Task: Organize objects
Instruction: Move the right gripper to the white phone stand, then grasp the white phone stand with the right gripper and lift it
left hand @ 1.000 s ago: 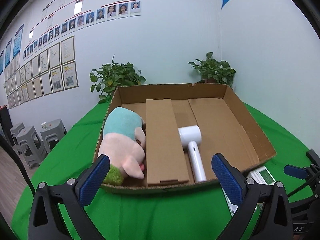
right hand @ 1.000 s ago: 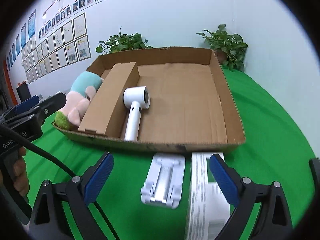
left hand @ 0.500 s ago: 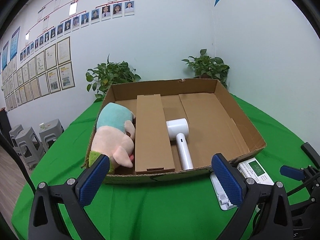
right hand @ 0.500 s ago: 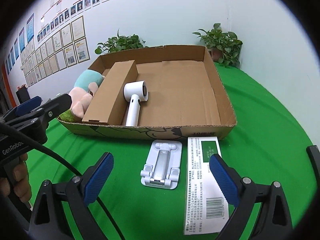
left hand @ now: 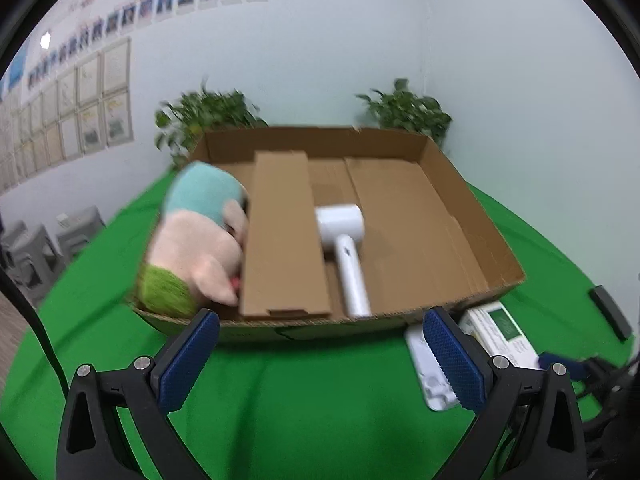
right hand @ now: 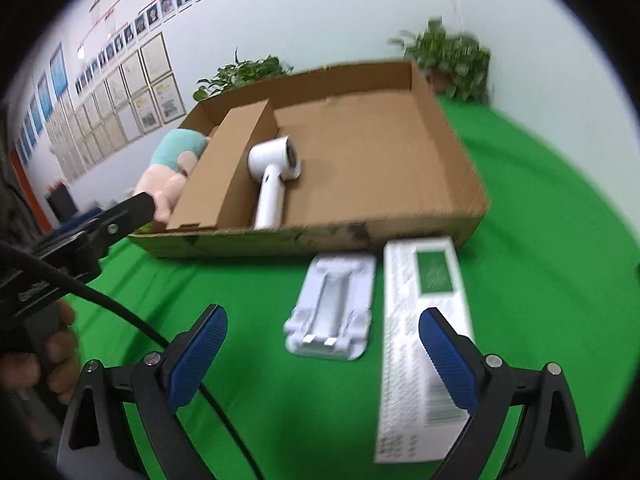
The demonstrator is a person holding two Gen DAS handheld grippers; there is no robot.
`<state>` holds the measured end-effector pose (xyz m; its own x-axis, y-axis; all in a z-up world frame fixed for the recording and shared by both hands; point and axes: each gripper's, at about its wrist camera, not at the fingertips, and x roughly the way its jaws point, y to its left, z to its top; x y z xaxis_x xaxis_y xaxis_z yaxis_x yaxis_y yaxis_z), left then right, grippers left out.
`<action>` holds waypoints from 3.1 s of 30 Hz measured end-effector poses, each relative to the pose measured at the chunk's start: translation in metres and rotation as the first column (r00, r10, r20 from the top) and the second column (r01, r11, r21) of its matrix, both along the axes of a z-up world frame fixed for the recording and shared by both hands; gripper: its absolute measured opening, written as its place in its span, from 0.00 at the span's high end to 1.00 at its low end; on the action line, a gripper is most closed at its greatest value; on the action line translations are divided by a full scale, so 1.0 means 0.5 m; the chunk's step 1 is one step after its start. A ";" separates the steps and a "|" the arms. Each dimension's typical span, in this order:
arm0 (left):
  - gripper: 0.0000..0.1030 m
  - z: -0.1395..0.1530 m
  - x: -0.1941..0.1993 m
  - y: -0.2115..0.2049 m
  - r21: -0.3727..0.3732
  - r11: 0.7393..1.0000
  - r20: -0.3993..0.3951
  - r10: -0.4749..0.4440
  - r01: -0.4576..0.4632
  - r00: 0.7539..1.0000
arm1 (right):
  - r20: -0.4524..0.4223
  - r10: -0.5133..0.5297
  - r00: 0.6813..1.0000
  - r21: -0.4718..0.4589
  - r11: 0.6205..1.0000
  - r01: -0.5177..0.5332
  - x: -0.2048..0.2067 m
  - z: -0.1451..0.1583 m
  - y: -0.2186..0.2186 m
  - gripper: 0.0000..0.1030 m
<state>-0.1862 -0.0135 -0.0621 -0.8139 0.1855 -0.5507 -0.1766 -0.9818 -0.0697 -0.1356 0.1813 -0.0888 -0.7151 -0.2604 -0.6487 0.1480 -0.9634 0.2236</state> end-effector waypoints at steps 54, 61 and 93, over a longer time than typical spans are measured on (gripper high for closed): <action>0.01 -0.204 -0.081 0.044 0.528 0.806 0.388 -0.510 0.268 0.768 | 0.166 0.103 0.981 0.261 0.955 -0.144 0.043 -0.105 -0.107 0.19; 0.02 -0.208 -0.076 0.034 0.605 0.760 0.388 -0.543 0.238 0.745 | 0.159 0.088 0.983 0.260 0.957 -0.128 0.048 -0.106 -0.116 0.21; 0.72 -0.181 -0.008 0.021 0.586 0.764 0.360 -0.544 0.271 0.758 | 0.127 0.167 0.978 -0.049 0.986 -0.162 0.099 -0.083 -0.125 0.36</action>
